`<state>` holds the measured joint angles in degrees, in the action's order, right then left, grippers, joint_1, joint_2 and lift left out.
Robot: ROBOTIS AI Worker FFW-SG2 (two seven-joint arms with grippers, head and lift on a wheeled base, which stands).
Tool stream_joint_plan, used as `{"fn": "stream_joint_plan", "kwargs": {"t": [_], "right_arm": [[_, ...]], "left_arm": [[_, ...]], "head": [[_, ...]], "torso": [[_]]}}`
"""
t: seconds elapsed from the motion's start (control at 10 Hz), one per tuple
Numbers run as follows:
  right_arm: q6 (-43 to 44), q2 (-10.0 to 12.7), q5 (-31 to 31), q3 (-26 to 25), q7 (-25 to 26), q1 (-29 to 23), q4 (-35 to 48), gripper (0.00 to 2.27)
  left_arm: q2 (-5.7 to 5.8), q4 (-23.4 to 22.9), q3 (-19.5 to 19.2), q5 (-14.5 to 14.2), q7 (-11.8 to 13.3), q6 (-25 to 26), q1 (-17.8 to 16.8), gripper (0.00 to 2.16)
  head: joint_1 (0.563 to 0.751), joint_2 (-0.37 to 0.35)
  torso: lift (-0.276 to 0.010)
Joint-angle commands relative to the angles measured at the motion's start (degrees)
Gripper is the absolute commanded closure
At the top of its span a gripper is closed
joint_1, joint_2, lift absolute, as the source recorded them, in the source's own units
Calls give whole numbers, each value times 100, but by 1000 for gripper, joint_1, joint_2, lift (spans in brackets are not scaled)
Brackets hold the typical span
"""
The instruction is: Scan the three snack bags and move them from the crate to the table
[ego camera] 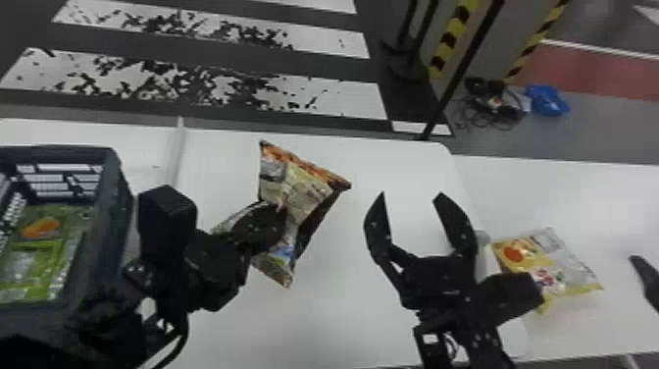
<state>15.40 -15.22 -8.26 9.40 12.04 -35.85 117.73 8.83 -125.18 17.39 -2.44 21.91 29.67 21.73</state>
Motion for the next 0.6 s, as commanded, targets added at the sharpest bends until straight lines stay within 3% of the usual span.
{"fn": "stream_joint_plan", "kwargs": {"t": [0.0,0.2,0.4,0.5], "right_arm": [[10,11,0,-8,9,-36,101,73],[45,11,-97,-96,9,-89,198,73],[45,11,-105,-87,0,-80,224,73],[45,2,-105,-61,0,-71,233,73]], "left_arm": [[22,688,660,236,15,-282,-292,1956],[-30,1453,1320,464,-134,-440,-503,1956],[-83,2226,1829,508,-117,-1108,-714,1956],[-241,2640,1900,490,7,-1354,-820,1963]], "head": [[695,-271],[695,-349],[695,-350],[695,-350]], "torso": [[-62],[-62],[-62],[-62]]}}
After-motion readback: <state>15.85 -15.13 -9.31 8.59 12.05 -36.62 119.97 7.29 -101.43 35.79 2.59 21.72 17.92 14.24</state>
